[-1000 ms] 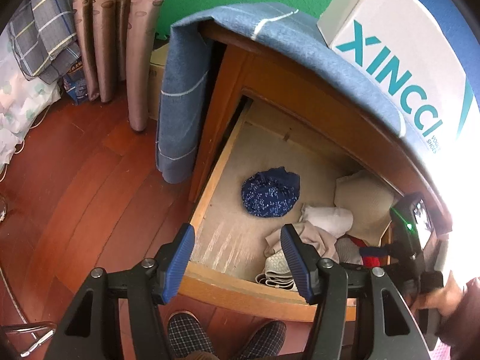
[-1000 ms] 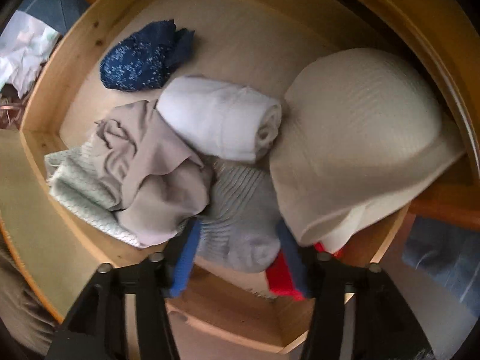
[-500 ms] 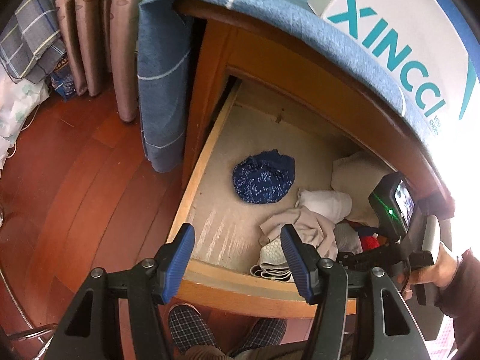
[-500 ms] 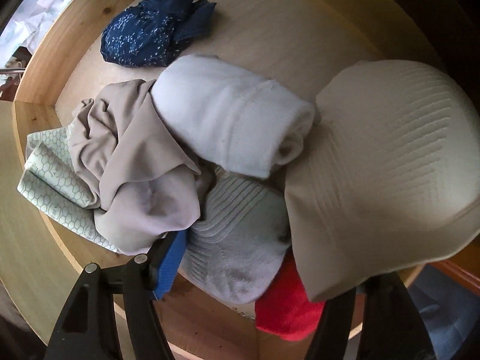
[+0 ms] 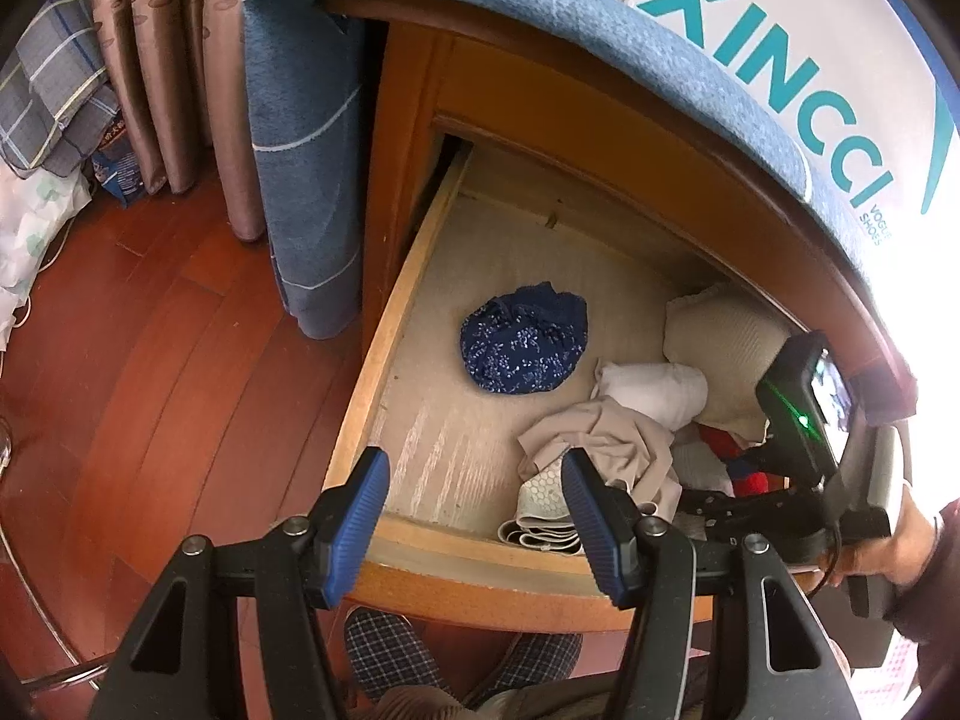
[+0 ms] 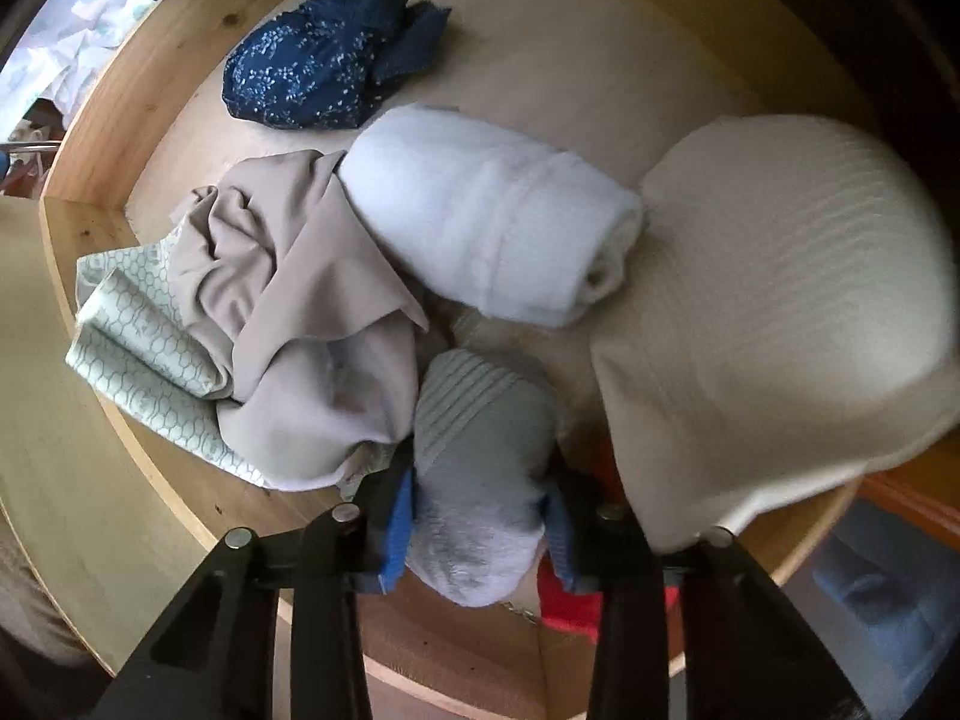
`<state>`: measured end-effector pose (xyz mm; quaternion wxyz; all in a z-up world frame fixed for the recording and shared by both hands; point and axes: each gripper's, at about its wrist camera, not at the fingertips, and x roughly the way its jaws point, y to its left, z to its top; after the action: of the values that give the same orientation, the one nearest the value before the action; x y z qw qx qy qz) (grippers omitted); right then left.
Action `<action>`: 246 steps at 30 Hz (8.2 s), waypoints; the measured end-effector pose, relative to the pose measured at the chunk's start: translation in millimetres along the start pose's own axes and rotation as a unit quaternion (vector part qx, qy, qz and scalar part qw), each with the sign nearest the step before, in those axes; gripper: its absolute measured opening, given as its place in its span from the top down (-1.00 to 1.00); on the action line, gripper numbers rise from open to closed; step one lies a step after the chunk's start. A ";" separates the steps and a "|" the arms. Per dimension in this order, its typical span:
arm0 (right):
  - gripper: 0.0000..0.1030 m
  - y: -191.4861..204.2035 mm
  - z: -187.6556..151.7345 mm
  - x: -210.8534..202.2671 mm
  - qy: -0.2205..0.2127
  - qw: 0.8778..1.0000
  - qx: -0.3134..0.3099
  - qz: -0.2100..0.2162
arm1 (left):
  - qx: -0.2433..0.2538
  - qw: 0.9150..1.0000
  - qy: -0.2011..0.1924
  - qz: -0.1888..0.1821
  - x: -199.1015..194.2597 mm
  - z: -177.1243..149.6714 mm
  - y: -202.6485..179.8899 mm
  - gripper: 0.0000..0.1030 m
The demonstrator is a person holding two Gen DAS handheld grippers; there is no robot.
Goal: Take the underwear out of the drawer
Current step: 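Grasp the grey ribbed sock with the right gripper, then reach the left gripper into the drawer toward the beige cloth, then grasp the beige cloth with the left gripper and lift it out, then carry the beige cloth over the white box and release it inside, then move the left gripper back to the drawer while the right gripper lifts the grey sock toward the box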
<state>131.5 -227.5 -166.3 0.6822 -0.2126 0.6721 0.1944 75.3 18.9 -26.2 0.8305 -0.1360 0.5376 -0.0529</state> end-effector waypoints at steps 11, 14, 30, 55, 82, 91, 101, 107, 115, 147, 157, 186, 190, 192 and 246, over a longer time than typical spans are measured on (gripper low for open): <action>0.39 -12.3 -43.5 -49.6 -0.108 0.987 0.116 -0.012 | 0.032 0.999 0.016 0.003 5.7 -2.2 -11.1 -0.19; 0.39 -22.7 -59.9 -66.7 -0.133 0.978 0.159 0.015 | 0.069 0.997 0.037 0.001 11.8 -3.5 -22.9 -0.19; 0.39 -37.9 -132.1 -83.0 -0.205 0.920 0.321 0.094 | 0.212 0.956 0.201 -0.014 88.5 10.0 -122.4 -0.34; 0.38 -37.2 -121.9 -76.7 -0.181 0.927 0.313 0.097 | 0.179 0.916 0.352 0.076 203.4 15.6 -130.9 -0.55; 0.38 -34.7 -117.8 -73.3 -0.170 0.933 0.304 0.085 | 0.179 0.940 0.279 0.079 183.5 19.9 -100.3 0.68; 0.38 -34.5 -116.5 -73.8 -0.168 0.934 0.303 0.082 | 0.202 0.955 0.207 0.059 123.6 12.3 -95.2 0.69; 0.38 -34.7 -116.0 -74.6 -0.168 0.935 0.303 0.078 | 0.189 0.968 0.162 0.034 76.8 16.1 -94.9 0.71; 0.38 -34.8 -115.8 -74.9 -0.168 0.934 0.304 0.077 | 0.193 0.972 0.133 0.021 47.9 31.3 -102.3 0.71; 0.38 -33.5 -116.2 -75.8 -0.169 0.935 0.304 0.072 | 0.223 0.972 0.075 0.018 1.2 30.4 -107.9 0.71; 0.37 -33.4 -114.5 -75.1 -0.164 0.937 0.302 0.065 | 0.265 0.948 -0.154 -0.081 -244.5 101.6 -155.2 0.71; 0.37 -32.6 -113.8 -75.5 -0.164 0.936 0.304 0.065 | 0.237 0.954 -0.170 -0.063 -217.4 178.8 -180.6 0.71; 0.37 -32.5 -112.6 -74.7 -0.162 0.938 0.299 0.069 | 0.186 0.977 -0.097 0.021 -75.3 225.9 -175.0 0.34; 0.37 -32.3 -112.2 -74.2 -0.161 0.938 0.300 0.066 | 0.215 0.969 -0.113 0.047 -86.8 217.7 -186.2 0.17; 0.37 -31.7 -111.8 -74.3 -0.161 0.938 0.300 0.063 | 0.222 0.967 -0.117 0.051 -92.0 216.4 -187.6 0.10; 0.37 -10.9 -131.1 -303.1 -0.405 0.884 0.232 0.006 | 0.094 0.970 -0.150 0.164 -51.6 -19.5 -42.0 -0.20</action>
<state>21.8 -302.7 136.1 0.9237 0.0529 0.3644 0.1059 38.6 -12.5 23.4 0.9082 0.0260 0.4142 0.0549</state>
